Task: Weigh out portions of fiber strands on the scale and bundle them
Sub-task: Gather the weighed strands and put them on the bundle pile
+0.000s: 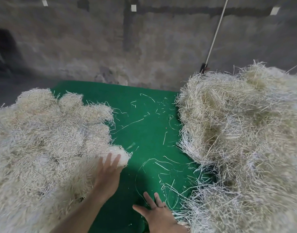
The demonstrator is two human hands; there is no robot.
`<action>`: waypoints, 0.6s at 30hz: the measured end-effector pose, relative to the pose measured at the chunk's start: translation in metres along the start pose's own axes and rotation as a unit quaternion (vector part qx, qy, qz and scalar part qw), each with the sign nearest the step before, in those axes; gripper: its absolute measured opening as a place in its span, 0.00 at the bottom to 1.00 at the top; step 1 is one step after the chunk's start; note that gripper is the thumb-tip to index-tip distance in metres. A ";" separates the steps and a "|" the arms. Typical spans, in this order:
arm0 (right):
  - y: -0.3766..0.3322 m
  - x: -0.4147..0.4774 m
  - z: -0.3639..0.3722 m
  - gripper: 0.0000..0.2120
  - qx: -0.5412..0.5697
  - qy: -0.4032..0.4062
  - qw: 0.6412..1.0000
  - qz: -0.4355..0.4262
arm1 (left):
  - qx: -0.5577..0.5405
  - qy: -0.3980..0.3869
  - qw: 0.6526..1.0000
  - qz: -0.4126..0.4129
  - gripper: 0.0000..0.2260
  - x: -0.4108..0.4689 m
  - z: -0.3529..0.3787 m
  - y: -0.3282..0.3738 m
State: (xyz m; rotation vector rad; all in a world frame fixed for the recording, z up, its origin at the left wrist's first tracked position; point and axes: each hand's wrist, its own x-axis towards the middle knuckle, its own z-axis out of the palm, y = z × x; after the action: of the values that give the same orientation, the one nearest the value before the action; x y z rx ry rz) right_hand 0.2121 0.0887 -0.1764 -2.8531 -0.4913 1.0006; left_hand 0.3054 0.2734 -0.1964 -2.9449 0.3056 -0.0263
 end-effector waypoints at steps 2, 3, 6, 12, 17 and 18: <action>0.003 -0.002 0.002 0.44 0.020 0.008 1.000 -0.002 | 0.012 -0.018 1.000 -0.018 0.28 -0.004 -0.001 -0.007; 0.005 -0.006 0.001 0.41 0.035 0.008 0.999 -0.007 | 0.015 -0.032 0.999 -0.024 0.27 -0.006 -0.002 -0.008; 0.008 -0.029 -0.006 0.37 0.066 0.030 0.997 -0.026 | 0.027 -0.079 0.996 -0.033 0.26 -0.010 -0.008 -0.003; 0.030 -0.118 -0.036 0.32 0.122 0.241 0.963 -0.019 | 0.007 -0.063 0.998 -0.024 0.27 -0.035 -0.019 0.001; 0.089 -0.212 -0.043 0.29 0.130 0.346 0.927 0.060 | 0.043 -0.087 0.995 -0.035 0.20 -0.070 -0.053 0.018; 0.103 -0.234 -0.040 0.30 0.122 0.353 0.924 0.080 | 0.055 -0.086 0.994 -0.041 0.17 -0.078 -0.065 0.029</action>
State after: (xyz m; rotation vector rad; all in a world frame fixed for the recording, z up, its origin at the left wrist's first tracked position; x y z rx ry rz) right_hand 0.0933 -0.0830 -0.0239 -2.7786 -0.0567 -0.0133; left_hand 0.2214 0.2504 -0.1378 -2.8244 0.1541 0.1932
